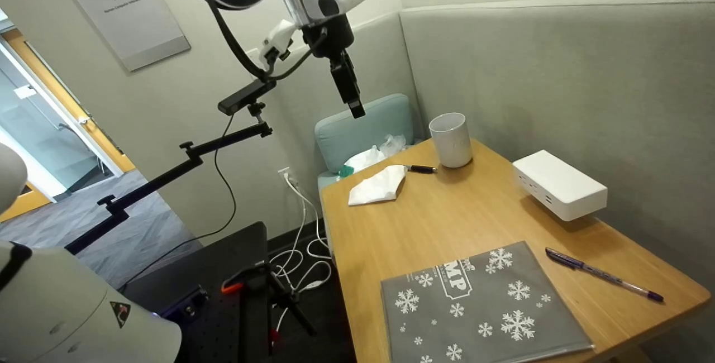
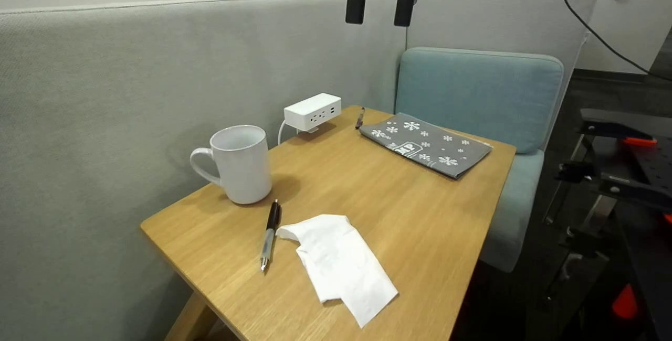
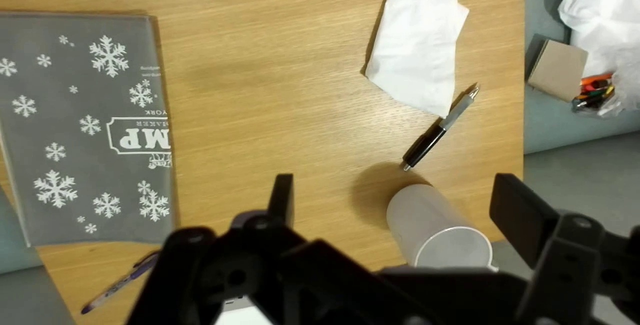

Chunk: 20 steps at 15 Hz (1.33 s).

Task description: Put the marker inside the mug

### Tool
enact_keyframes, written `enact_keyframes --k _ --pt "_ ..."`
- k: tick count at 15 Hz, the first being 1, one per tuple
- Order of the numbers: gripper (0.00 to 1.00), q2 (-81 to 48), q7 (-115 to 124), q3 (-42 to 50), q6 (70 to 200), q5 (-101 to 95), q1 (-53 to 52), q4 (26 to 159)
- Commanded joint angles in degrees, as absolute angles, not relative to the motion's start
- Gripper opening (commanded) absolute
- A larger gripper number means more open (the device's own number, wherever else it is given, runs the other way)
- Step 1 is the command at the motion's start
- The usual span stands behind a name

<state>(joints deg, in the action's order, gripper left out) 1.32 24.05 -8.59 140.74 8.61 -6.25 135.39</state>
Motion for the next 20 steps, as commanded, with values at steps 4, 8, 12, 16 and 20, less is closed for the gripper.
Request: enact_keyframes --k 4,8,12,16,20 --pt "1.00 -3.6 27.9 -8.9 144.6 9.0 -7.4 133.9" --pt "1.00 -11.4 38.7 -8.2 154.5 2.6 -10.5 132.0" --pt "1.00 -21.0 46.0 -5.7 162.6 1.6 -15.0 127.5" --pt "1.00 -29.5 49.1 -3.6 165.1 5.1 -17.9 121.2" --pt "1.00 -36.4 50.1 -2.3 163.4 8.2 -19.6 114.6"
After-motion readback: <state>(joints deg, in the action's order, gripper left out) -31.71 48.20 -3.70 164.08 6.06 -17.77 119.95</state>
